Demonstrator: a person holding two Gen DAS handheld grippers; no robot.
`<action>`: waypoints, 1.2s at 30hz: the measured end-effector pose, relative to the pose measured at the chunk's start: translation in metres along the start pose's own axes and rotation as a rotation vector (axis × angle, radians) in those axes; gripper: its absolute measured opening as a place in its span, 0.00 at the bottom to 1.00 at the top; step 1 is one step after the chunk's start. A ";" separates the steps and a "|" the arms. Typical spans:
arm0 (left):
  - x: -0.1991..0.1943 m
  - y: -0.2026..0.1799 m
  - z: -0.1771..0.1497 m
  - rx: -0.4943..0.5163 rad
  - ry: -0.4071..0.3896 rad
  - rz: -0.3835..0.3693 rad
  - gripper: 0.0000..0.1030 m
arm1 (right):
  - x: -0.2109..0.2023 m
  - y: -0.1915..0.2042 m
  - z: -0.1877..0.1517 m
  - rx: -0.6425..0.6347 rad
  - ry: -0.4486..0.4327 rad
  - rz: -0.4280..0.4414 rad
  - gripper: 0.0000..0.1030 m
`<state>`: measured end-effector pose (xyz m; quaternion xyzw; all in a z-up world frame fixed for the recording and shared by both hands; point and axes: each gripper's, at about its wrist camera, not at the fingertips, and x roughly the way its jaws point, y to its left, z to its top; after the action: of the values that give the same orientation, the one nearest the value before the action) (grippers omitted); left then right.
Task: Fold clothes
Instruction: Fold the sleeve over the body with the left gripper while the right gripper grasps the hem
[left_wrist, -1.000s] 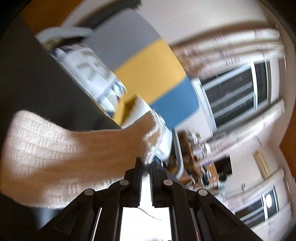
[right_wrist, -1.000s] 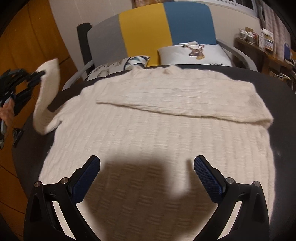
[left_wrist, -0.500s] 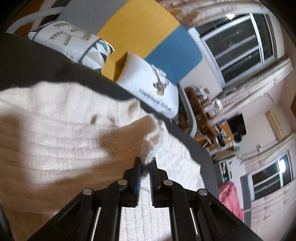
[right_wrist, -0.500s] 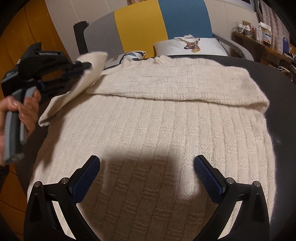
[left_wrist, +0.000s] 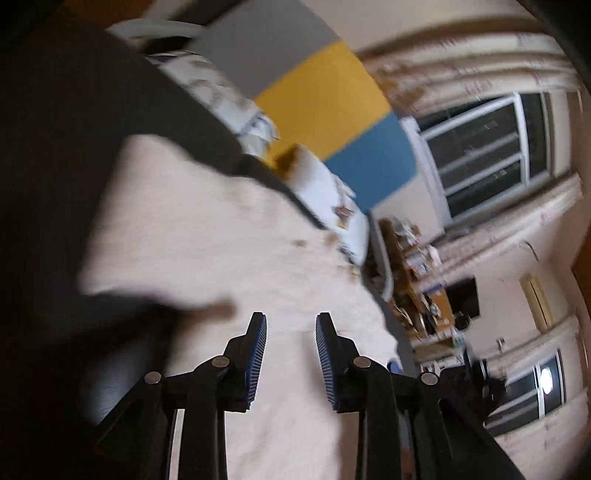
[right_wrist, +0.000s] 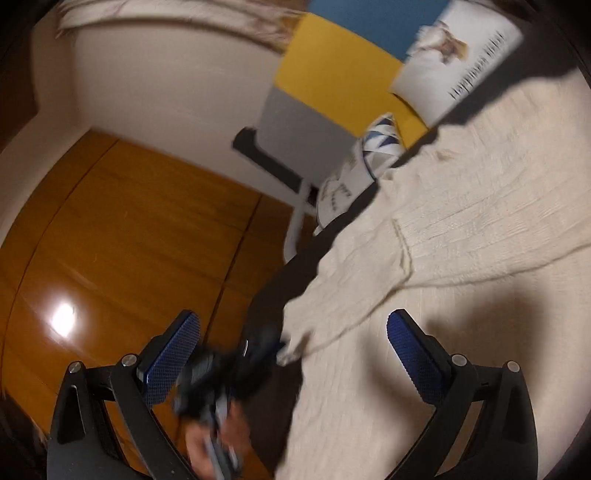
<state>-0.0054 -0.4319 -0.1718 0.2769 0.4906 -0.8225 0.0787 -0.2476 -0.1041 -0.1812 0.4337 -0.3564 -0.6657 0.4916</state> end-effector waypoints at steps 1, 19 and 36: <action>-0.008 0.008 -0.004 0.010 -0.015 0.032 0.27 | 0.009 -0.005 0.001 0.017 -0.002 -0.013 1.00; -0.038 0.057 -0.033 0.080 -0.075 0.160 0.27 | 0.088 -0.040 0.005 0.050 -0.023 -0.258 0.54; -0.013 0.057 -0.009 -0.360 -0.041 -0.148 0.42 | 0.122 0.046 0.022 -0.187 0.128 -0.372 0.08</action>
<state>0.0322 -0.4553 -0.2118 0.2045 0.6471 -0.7305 0.0763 -0.2690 -0.2328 -0.1592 0.4860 -0.1749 -0.7461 0.4201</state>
